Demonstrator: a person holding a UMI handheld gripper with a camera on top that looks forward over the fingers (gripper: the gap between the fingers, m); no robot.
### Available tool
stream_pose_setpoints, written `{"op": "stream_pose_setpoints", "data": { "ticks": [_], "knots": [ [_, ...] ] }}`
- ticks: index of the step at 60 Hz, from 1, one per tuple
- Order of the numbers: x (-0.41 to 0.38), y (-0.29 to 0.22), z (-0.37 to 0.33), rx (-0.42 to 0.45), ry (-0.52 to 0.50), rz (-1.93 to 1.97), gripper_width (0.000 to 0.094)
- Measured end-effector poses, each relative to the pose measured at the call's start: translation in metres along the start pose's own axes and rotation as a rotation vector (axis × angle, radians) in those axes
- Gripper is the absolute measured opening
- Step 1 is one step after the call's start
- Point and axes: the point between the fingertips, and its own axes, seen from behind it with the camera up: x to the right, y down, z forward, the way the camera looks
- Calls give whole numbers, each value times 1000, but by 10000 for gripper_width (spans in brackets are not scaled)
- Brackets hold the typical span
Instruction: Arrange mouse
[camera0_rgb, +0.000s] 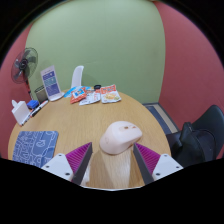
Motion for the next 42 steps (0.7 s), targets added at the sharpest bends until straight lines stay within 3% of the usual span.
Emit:
{"op": "stream_pose_setpoints", "data": {
  "ticks": [16, 20, 23, 42],
  "knots": [
    [0, -34, 55, -6, -5, -24, 805],
    [-1, -40, 65, 3, 3, -55, 738],
    [1, -45, 70, 16, 22, -88, 558],
    [1, -53, 64, 15, 51, -145, 398]
  ]
}}
